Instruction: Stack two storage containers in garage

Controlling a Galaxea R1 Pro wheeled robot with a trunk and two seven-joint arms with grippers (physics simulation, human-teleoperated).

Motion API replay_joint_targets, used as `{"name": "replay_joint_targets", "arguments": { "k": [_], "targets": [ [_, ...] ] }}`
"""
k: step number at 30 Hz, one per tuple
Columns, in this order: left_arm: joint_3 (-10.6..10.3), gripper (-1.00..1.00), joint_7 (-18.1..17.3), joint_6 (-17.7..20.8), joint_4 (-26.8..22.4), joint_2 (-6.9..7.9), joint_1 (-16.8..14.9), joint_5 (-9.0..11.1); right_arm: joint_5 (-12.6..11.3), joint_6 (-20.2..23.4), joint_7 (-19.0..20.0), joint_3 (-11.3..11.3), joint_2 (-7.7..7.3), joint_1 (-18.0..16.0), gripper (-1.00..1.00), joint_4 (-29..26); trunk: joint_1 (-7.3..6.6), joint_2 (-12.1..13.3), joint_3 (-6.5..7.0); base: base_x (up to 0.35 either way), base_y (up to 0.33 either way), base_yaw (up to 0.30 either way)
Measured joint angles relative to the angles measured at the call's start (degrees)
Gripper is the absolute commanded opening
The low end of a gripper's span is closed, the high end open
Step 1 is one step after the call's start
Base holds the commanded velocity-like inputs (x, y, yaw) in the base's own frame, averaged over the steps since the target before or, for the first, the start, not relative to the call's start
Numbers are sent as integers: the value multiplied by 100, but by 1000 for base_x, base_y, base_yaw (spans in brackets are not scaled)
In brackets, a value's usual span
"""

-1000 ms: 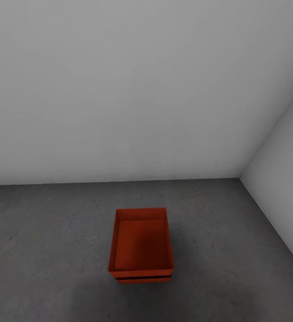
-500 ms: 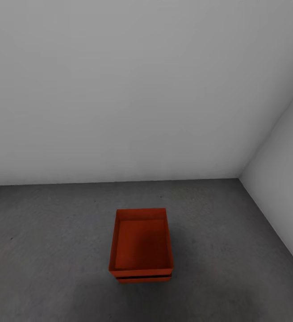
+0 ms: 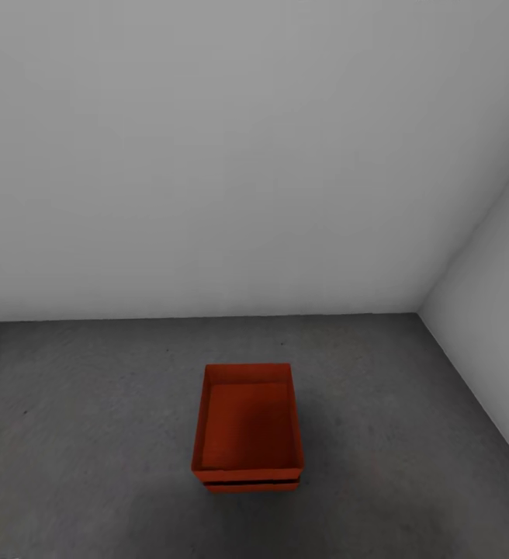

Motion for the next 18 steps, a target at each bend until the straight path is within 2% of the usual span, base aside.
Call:
{"name": "replay_joint_targets", "arguments": {
  "k": [5, 12, 18],
  "targets": [
    [-4, 100, -53, -37, -5, -8, 300, -44, 7, 18, 95, 1, 0, 21, 100, 0, 0, 0, 40, 0, 0, 108],
    [-10, 100, -474, -59, -8, -38, 375, -59, 7, 25, 158, 1, 0, 21, 100, 0, 0, 0, 97, 0, 0, 108],
    [-10, 100, -578, -51, -6, -57, 382, -46, 7, 25, 165, 0, 0, 24, 100, 0, 2, 0, 146, -110, 0, 105]
  ]
}}
